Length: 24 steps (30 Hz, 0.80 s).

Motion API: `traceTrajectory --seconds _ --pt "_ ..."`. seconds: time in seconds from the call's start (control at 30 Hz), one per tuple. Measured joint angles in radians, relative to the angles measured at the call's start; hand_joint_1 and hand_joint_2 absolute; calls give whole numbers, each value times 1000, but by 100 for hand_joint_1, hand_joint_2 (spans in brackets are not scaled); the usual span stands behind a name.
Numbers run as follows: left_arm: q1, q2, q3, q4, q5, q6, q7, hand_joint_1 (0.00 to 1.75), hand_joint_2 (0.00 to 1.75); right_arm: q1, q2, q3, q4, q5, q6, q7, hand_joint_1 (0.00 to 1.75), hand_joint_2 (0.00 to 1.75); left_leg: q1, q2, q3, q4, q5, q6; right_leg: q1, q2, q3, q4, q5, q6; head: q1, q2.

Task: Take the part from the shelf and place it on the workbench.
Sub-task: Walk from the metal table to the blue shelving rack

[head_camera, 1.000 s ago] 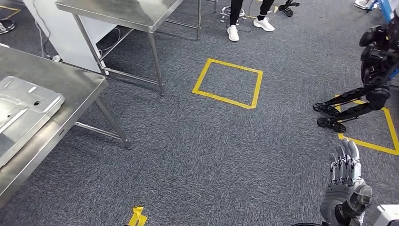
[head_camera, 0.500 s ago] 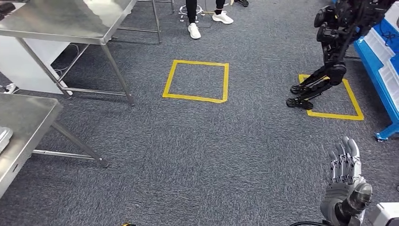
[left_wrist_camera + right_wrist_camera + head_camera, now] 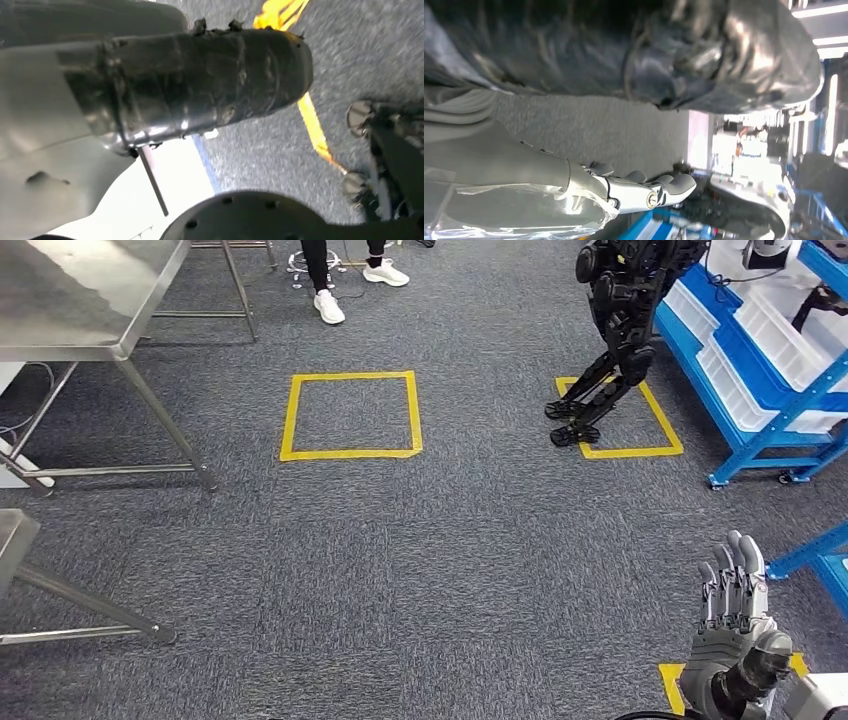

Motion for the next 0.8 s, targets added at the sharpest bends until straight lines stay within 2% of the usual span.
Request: traceTrajectory --seconds 0.03,0.07,0.1,0.13,0.2,0.23,0.27,0.3,0.33,0.37,0.4,0.43,0.47,0.5,0.53,0.57,0.6,0.63,0.67,0.7,0.73,0.77,0.8 --pt "1 -4 0 0 0 0 0 0 0 0 0 0 0 0 0 0 0 0 -3 15 1 0 -2 2 0 -8 -32 59 -19 1 0 0" --pt "3 -8 0 0 0 0 0 0 0 1 0 0 0 0 0 0 0 0 -7 29 2 0 -5 4 0 -11 -49 87 -20 0 0 0" --pt "3 -10 0 0 0 1 0 0 0 1 0 0 0 0 0 0 0 0 -10 43 5 0 -7 6 1 -14 -45 73 -2 -3 0 0" --pt "3 -11 0 0 0 1 0 0 0 1 0 0 0 1 0 0 0 0 -14 55 9 0 -10 6 4 -21 -20 23 31 -10 0 0" --pt "2 -12 0 0 0 2 0 0 0 0 0 0 0 1 1 0 0 0 -20 78 21 1 -18 4 20 -73 56 -124 96 -31 0 0" --pt "1 -12 0 0 0 2 0 0 0 -1 0 0 -1 1 1 0 0 0 -22 88 26 1 -22 1 27 -97 83 -177 113 -41 0 0" --pt "0 -12 0 0 0 1 0 0 0 -1 0 0 -2 2 2 1 0 0 -23 99 30 1 -25 -3 34 -110 97 -207 120 -48 0 0" --pt "0 -12 0 0 0 0 0 0 0 -2 0 -1 -4 2 2 1 0 0 -24 112 34 -1 -28 -8 37 -104 98 -215 119 -51 -1 0" --pt "-1 -12 0 0 0 0 -1 0 0 -1 0 -1 -5 2 2 1 0 0 -22 126 39 -4 -30 -13 37 -88 99 -219 122 -53 -1 0" --pt "-2 -12 0 0 0 0 -2 0 0 1 0 -1 -7 3 2 1 0 0 -21 127 44 -3 -35 -19 34 -72 103 -228 128 -56 -1 0" --pt "-4 -12 0 0 0 0 -3 0 0 2 0 -1 -8 3 2 2 0 0 -20 108 44 7 -45 -26 30 -59 109 -238 134 -58 -1 0" --pt "-6 -10 0 0 0 0 -2 0 0 2 0 -1 -8 3 3 2 0 0 -19 78 33 37 -65 -31 25 -46 115 -248 141 -61 -2 0" --pt "-7 -7 0 0 0 0 -2 0 0 3 0 -1 -8 3 3 2 0 0 -17 41 9 90 -95 -36 20 -35 119 -253 145 -63 -4 0" --pt "-7 -4 0 0 0 0 0 0 0 2 0 -1 -8 3 3 3 0 0 -15 15 -26 160 -129 -39 18 -23 119 -255 147 -64 -5 0" --pt "-7 0 0 0 0 -1 1 0 0 2 1 0 -8 3 3 3 0 0 -14 4 -63 231 -157 -41 17 -9 118 -255 148 -65 -6 0" --pt "-4 2 0 0 0 -1 1 0 0 2 1 0 -8 3 3 3 0 0 -12 1 -91 282 -170 -44 16 5 118 -254 147 -64 -6 0" --pt "-2 4 0 0 0 -1 1 0 0 3 1 0 -8 3 3 4 0 0 -10 0 -104 297 -162 -46 15 20 118 -252 146 -63 -6 0" --pt "1 5 0 0 0 -1 1 0 0 3 2 1 -8 3 3 5 0 0 -8 -1 -97 272 -134 -49 12 36 119 -250 144 -60 -6 0" --pt "2 5 0 0 0 0 2 0 0 3 2 1 -8 3 3 6 0 0 -5 -7 -74 212 -93 -52 9 53 119 -245 141 -55 -6 0" --pt "3 5 0 0 0 0 2 0 0 3 2 1 -8 3 3 8 0 0 0 -25 -41 136 -53 -55 5 68 118 -239 137 -49 -6 0" --pt "2 6 0 0 0 0 2 0 0 3 1 1 -8 3 3 9 0 0 3 -46 -11 70 -26 -56 4 81 116 -231 131 -41 -6 0" --pt "0 6 0 0 0 0 3 0 0 3 1 1 -8 3 3 10 0 0 5 -62 9 25 -11 -53 2 94 113 -224 127 -33 -6 0" --pt "-1 6 0 0 0 0 4 0 0 3 1 1 -8 3 3 10 0 0 5 -69 18 5 -10 -47 1 105 110 -221 125 -27 -6 0"
